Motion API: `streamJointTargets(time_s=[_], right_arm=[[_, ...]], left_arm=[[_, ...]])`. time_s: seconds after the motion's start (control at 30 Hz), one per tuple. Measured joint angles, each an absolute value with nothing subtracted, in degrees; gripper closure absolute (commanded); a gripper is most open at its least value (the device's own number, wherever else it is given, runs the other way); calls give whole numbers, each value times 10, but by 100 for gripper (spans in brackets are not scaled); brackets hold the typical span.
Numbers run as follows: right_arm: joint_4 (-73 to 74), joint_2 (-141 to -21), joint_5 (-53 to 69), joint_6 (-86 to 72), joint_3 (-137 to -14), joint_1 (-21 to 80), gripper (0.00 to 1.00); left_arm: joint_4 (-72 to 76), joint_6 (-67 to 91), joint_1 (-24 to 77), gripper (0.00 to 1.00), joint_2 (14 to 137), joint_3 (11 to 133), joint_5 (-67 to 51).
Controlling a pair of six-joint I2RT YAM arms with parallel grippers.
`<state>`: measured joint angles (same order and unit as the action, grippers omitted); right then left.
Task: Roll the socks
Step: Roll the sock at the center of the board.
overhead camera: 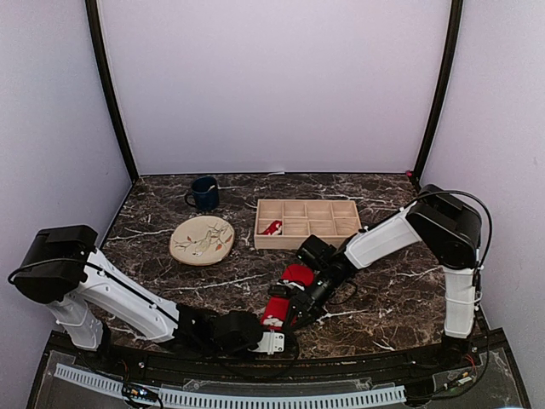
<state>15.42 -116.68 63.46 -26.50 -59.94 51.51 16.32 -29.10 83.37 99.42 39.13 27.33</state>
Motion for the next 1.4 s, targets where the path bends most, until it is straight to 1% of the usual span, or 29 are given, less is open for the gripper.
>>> streamJointTargets(time_s=[0.07, 0.33, 0.4, 0.87, 1.17, 1.4], right_arm=[[152, -1167, 635, -267, -598, 515, 99], [163, -1167, 612, -254, -596, 514, 83], [164, -1164, 602, -254, -595, 514, 81], [99, -1094, 537, -266, -539, 495, 75], [39, -1053, 498, -287, -491, 493, 73], [-17, -989, 447, -307, -413, 487, 72]], left_arm=[[148, -286, 830, 100, 994, 400, 262], [56, -256, 795, 100, 994, 455, 185], [26, -249, 786, 100, 996, 472, 158], [-142, -227, 734, 100, 1011, 563, -12], [-208, -227, 706, 100, 1040, 615, -92], [-249, -228, 682, 100, 1061, 646, -149]])
